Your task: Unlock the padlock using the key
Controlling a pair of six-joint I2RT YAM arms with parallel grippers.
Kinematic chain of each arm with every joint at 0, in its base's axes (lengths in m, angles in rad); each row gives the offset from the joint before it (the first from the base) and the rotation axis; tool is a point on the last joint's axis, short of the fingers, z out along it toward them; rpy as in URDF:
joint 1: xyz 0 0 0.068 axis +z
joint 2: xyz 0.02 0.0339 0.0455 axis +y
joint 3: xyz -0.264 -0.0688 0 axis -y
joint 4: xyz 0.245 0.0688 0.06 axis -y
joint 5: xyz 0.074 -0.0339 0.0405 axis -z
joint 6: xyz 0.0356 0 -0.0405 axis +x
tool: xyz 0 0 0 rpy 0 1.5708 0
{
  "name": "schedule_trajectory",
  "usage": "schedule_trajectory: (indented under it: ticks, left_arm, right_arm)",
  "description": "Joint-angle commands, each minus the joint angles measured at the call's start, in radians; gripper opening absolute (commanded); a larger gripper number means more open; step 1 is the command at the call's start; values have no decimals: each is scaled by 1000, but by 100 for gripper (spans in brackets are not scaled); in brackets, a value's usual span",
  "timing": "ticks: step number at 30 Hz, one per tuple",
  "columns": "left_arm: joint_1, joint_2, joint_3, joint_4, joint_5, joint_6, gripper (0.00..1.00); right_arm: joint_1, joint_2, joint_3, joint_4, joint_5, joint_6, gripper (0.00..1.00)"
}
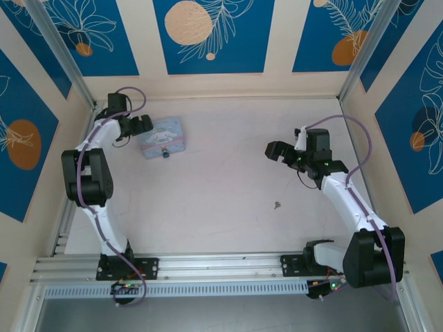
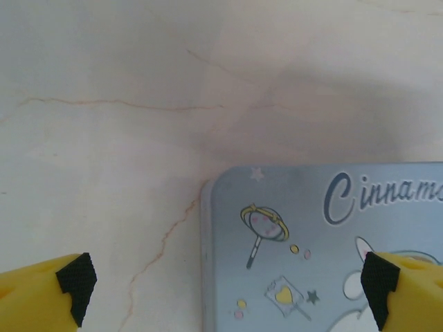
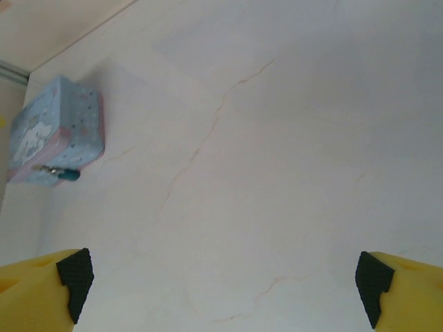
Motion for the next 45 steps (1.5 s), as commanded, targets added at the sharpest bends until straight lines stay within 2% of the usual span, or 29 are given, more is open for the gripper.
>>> schedule_trajectory:
  ticks: [1,6,15,21,27,31,33,40,45]
  left_arm:
    - [5,76,101,-72,115,-15,99]
    - [-25,151,175,-77,229,-41,99]
    - [-191,106,126,-29,381,-49,99]
    - [-373,-28,-50,60,375,-90,99]
    - [-504,-234,-384,265,261,-309,99]
    - [-508,-323,-532,303,114,-383,99]
    - [-502,-341,-561,310,92,-384,99]
    - [-481,-308,-494,295,99,-384,99]
    - [-481,-243,-434,321,135,-407,99]
  right_arm:
    - [30,-17,-22,-54,-23,34,100]
    - [58,-1,-57,-54,1,55,100]
    - [75,19,-70,-14,36,101,99]
    - [87,49,-67,31,88,155,99]
    - [100,113,-29,50,68,181,99]
    - [89,195,-2,115,42,180,99]
    - [85,250,37,135,21,183,99]
    - [96,485,240,137,-50,220,99]
    - [138,586,334,135,-73,253,99]
